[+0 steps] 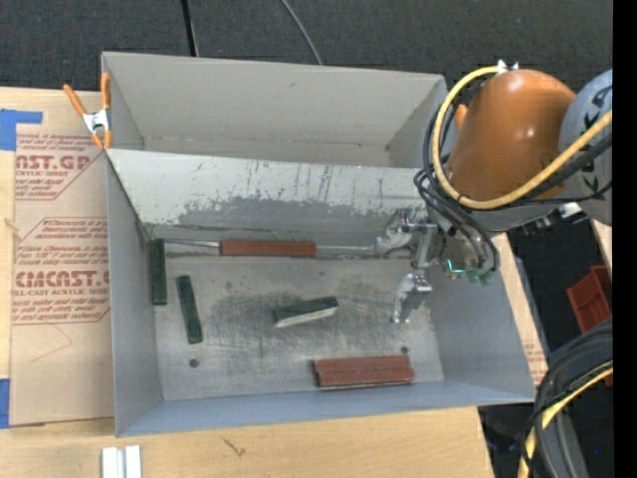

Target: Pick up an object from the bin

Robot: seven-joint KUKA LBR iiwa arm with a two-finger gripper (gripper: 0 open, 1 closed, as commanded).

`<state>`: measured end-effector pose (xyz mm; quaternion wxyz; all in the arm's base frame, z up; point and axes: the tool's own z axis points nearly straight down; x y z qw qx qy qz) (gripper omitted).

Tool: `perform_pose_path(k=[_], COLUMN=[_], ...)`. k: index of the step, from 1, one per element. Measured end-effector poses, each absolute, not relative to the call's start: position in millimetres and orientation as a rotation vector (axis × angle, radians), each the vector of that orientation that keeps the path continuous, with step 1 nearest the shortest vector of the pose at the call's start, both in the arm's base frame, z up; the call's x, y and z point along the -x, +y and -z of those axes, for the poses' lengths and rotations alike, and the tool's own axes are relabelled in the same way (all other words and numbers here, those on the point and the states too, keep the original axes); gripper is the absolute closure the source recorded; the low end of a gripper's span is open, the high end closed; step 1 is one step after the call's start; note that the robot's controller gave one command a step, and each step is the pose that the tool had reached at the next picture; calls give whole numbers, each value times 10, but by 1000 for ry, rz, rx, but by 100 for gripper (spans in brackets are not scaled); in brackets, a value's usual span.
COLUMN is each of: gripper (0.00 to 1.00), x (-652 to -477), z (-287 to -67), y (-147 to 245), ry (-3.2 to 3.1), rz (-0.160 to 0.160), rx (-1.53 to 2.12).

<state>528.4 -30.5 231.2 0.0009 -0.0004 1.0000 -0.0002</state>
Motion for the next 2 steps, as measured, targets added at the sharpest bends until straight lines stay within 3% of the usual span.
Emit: perform_pose_path(k=[1, 2], gripper=[0, 100], x=[-5519, -5602], z=[-1753, -780], y=[-211, 132], ry=[3131, 3122], rz=[1, -1], rx=[97, 113])
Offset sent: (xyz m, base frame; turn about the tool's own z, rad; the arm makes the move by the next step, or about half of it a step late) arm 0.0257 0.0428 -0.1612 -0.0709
